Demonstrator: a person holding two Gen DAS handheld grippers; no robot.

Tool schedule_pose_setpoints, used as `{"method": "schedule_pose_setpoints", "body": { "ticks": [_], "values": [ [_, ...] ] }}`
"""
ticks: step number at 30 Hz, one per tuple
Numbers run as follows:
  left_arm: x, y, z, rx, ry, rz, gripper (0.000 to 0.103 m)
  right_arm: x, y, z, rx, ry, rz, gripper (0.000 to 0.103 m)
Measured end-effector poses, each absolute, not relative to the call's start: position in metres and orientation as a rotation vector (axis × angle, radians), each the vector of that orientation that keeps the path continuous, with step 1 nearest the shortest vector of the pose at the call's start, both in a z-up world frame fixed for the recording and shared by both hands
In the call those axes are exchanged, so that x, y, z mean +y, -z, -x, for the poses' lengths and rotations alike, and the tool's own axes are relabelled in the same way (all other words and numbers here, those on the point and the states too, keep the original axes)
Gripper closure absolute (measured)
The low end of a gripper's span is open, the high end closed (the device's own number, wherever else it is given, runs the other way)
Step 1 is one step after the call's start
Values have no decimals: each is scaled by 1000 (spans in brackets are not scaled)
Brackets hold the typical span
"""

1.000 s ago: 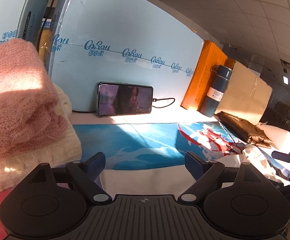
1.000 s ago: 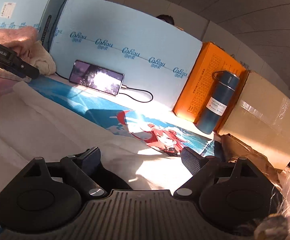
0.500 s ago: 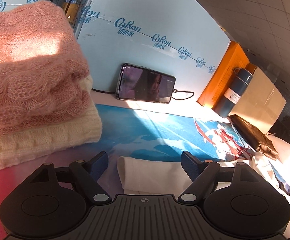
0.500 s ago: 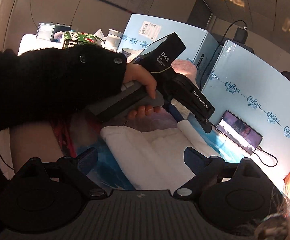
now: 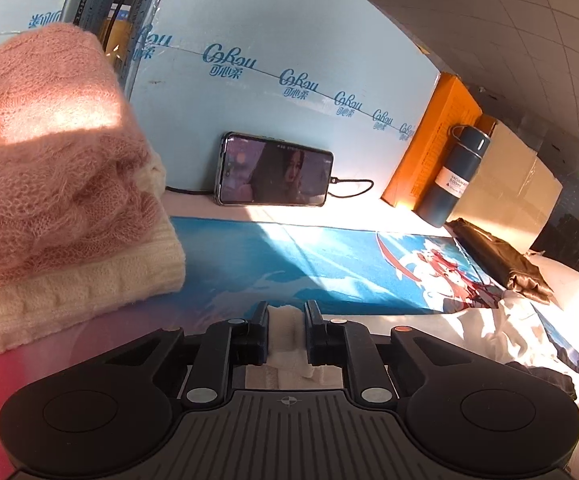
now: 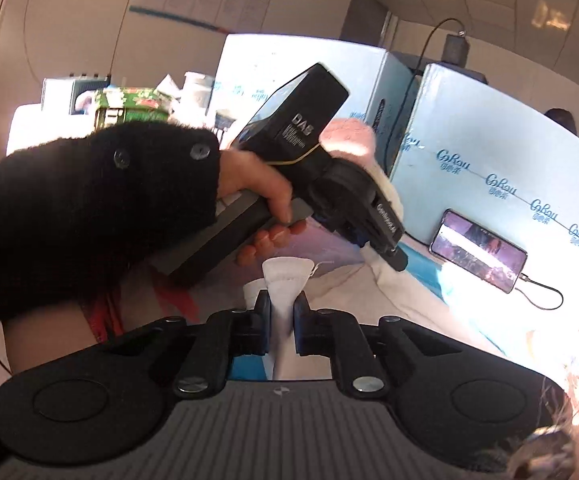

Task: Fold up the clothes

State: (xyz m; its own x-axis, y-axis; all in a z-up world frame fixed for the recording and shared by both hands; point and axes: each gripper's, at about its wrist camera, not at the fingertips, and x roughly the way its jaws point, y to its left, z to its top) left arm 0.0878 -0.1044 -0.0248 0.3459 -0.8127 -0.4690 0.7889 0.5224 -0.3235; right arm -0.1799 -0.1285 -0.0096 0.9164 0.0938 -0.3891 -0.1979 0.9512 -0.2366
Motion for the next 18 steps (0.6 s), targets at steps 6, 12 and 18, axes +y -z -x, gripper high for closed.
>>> {"method": "schedule_pose_setpoints", "body": {
  "ticks": [6,12,18],
  "values": [
    [-140,-31,-62,524,1033,-55,91,-163,-9,214,204,-41,166,97],
    [-219,-100,1,368,1088,-233,92,-209,-30,263,-1,102,68,97],
    [-315,-123,71,287,1176,-388,92,-261,-33,316,-124,265,-40,97]
  ]
}}
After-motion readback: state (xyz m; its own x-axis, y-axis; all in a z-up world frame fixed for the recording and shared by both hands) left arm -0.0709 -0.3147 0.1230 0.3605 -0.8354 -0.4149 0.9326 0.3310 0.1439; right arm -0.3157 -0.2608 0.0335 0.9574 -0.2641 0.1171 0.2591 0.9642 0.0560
